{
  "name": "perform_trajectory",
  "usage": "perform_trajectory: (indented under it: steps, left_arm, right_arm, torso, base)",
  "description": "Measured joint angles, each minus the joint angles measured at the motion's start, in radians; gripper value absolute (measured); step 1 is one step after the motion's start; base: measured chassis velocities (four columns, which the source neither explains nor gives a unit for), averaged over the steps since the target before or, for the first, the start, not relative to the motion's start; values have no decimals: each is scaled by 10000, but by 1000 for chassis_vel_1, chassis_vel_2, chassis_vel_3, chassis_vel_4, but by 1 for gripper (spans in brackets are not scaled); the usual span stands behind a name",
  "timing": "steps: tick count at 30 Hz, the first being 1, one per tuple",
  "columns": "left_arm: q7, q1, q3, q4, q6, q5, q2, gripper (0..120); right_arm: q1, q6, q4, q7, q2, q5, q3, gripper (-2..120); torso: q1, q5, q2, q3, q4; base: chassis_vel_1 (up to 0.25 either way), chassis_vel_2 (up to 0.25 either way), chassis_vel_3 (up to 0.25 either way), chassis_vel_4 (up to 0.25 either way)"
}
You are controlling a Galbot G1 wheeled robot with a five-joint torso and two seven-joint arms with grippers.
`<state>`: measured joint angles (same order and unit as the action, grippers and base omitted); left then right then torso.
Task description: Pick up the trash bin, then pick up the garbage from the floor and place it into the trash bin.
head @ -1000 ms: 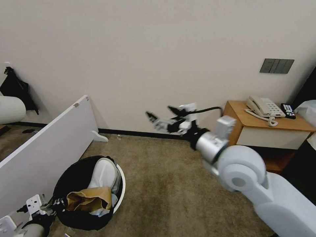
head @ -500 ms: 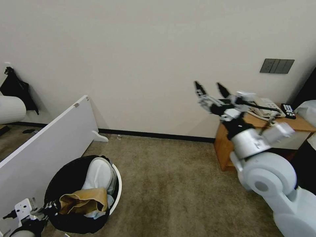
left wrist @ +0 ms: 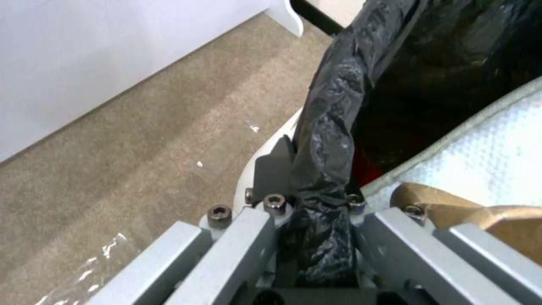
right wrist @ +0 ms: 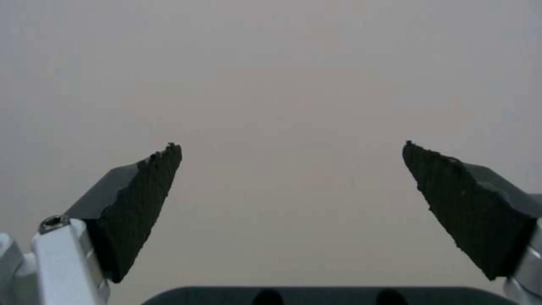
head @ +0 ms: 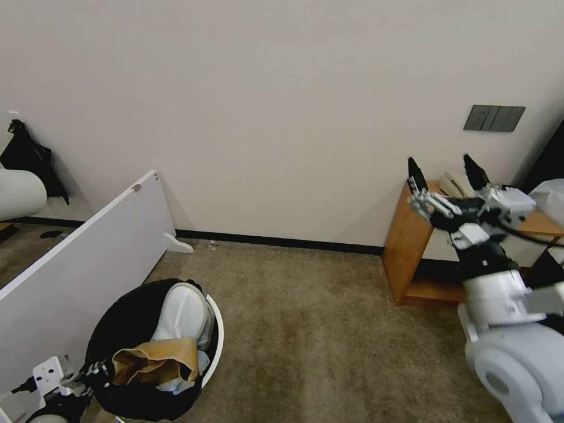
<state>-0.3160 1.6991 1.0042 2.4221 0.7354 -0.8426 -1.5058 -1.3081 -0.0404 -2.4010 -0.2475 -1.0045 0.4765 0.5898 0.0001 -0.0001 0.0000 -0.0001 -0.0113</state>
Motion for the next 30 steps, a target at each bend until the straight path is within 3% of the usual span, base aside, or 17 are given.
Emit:
perform_trajectory:
  steps: [13,30]
  left_arm:
    - [124,57,-231,85,0,300,-105,2]
    - [128,72,-264,234,0,227,-145,2]
  right_arm:
    - [-1288,-410,-84,434,-1412,-2175,168,100]
    - [-1602,-361,385,518,-2267,-2748,-279,100]
  torso:
    - [0,-1,1,0,2]
    - [-1,0,0,1,2]
  base:
    - [0,0,0,0]
    - [0,0,0,0]
